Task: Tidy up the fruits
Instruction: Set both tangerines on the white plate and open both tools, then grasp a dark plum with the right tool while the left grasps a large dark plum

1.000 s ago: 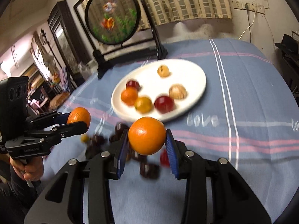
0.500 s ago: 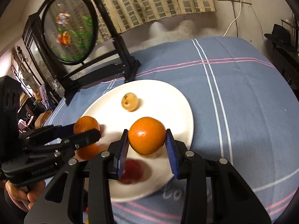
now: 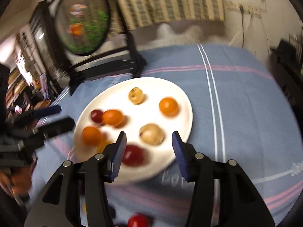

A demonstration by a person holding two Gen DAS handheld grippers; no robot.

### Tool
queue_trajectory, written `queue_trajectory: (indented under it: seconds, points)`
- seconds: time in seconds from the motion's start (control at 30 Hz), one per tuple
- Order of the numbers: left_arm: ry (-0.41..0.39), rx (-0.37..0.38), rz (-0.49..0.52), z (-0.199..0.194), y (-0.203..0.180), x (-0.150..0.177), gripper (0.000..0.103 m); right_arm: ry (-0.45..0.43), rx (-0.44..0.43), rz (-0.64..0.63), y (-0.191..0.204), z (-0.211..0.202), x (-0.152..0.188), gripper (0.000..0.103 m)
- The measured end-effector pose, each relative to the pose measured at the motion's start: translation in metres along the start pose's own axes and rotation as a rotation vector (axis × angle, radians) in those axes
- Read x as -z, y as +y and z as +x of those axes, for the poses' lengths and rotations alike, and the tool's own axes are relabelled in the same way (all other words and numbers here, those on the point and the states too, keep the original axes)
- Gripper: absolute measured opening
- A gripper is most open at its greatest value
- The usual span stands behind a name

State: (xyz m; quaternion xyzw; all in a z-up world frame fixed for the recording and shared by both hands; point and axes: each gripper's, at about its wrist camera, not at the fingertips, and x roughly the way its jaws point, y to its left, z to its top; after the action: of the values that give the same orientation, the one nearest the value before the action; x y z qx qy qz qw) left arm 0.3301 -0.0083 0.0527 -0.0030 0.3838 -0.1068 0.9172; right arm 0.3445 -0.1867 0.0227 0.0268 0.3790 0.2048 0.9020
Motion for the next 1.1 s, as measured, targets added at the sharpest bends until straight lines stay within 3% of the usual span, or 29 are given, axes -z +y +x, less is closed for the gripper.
queue_trajectory:
  seconds: [0.1, 0.27, 0.43, 0.67, 0.97, 1.1]
  points:
    - [-0.034, -0.056, 0.008, -0.035, 0.009, 0.034, 0.097, 0.013, -0.019, -0.062, 0.018, -0.025, 0.033, 0.050]
    - [-0.048, -0.095, 0.031, -0.059, 0.017, 0.091, 0.097, 0.009, 0.009, -0.091, 0.038, -0.042, 0.080, 0.050]
    - [-0.046, -0.038, 0.026, -0.070, 0.024, 0.129, 0.097, 0.065, 0.038, -0.119, 0.053, -0.040, 0.105, 0.050]
    - [-0.026, -0.014, -0.009, -0.073, 0.026, 0.152, 0.097, 0.132, 0.004, -0.079, 0.053, -0.027, 0.113, 0.045]
    - [-0.007, -0.006, 0.027, -0.071, 0.018, 0.161, 0.097, 0.172, 0.072, -0.092, 0.054, -0.005, 0.109, 0.037]
    - [0.005, 0.006, 0.043, -0.067, 0.014, 0.162, 0.096, 0.172, 0.090, -0.139, 0.061, -0.002, 0.113, 0.029]
